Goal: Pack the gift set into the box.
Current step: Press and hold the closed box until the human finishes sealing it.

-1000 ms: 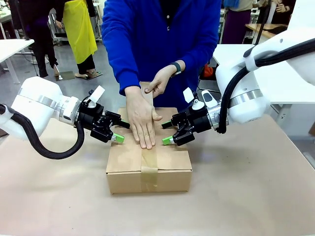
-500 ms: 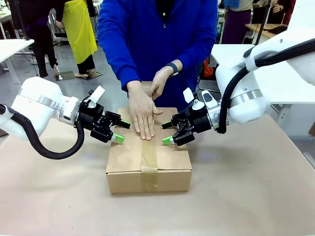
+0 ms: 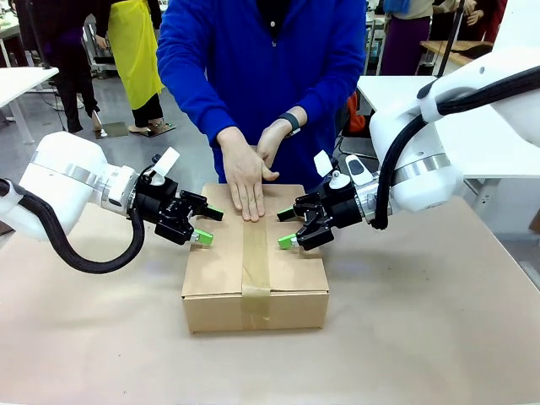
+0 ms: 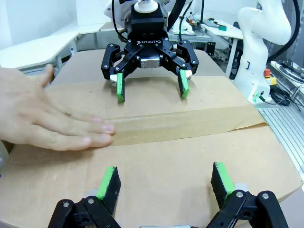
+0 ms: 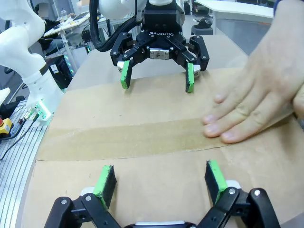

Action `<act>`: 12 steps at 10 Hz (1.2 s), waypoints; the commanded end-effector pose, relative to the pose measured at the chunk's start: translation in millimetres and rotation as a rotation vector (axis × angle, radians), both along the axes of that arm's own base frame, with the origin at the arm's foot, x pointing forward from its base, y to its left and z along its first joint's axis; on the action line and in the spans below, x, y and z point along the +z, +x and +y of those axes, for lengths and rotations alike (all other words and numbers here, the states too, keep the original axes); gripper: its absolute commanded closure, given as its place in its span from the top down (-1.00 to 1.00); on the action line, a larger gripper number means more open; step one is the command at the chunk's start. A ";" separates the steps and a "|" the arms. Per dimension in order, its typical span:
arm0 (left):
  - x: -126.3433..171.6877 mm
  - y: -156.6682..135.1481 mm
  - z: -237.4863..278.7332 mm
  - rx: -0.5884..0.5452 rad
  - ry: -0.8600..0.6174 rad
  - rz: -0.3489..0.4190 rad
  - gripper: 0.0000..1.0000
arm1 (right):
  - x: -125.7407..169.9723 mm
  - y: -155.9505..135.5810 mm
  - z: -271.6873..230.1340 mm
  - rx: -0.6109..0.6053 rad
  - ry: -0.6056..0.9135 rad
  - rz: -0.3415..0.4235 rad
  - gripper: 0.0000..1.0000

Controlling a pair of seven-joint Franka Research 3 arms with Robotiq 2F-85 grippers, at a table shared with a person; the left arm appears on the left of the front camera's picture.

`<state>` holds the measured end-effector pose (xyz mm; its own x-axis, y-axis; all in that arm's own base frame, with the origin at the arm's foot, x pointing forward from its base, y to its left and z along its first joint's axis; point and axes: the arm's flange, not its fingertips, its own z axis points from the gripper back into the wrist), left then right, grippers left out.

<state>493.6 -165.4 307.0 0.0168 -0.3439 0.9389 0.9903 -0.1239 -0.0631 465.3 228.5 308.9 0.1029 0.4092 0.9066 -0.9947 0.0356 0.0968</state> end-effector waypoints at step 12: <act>-2.5 -2.0 -1.0 0.004 -0.001 -0.004 1.00 | -3.0 -2.6 1.8 -0.004 0.002 -0.014 1.00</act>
<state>493.3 -165.3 307.4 0.0173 -0.3405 0.9401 0.9899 -0.1263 -0.0640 465.4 228.7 309.4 0.1019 0.4090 0.9068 -0.9948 0.0351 0.0959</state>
